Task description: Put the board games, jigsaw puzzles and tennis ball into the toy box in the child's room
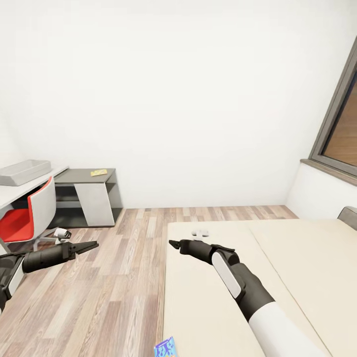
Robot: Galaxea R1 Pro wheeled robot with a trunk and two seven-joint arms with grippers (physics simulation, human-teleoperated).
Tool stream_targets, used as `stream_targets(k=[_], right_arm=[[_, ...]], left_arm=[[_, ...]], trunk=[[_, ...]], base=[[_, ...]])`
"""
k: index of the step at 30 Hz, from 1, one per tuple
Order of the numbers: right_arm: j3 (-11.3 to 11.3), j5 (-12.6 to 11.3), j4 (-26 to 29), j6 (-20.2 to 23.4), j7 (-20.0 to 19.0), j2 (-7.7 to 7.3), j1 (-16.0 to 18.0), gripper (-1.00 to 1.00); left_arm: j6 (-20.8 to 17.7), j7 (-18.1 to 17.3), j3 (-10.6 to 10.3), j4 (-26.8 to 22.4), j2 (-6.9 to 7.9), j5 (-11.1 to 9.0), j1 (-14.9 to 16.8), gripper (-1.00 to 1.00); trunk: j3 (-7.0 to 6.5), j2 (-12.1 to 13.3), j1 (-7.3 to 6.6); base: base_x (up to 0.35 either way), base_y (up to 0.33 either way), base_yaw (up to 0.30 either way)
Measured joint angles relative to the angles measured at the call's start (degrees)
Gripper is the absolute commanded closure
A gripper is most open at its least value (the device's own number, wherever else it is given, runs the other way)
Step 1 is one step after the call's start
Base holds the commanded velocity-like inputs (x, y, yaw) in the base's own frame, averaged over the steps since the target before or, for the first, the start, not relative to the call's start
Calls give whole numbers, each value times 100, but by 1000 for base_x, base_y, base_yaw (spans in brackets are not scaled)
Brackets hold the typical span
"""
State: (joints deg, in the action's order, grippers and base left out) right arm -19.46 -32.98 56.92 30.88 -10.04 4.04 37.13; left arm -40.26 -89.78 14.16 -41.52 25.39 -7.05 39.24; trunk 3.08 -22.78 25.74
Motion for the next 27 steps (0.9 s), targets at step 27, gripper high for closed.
stream_targets(k=[27], right_arm=[[0, 2, 0, -11, -1, -1, 0, -100]], left_arm=[[-1, 0, 0, 1, 0, 0, 0, -100]], trunk=[[0, 0, 0]], base=[[0, 3, 0]])
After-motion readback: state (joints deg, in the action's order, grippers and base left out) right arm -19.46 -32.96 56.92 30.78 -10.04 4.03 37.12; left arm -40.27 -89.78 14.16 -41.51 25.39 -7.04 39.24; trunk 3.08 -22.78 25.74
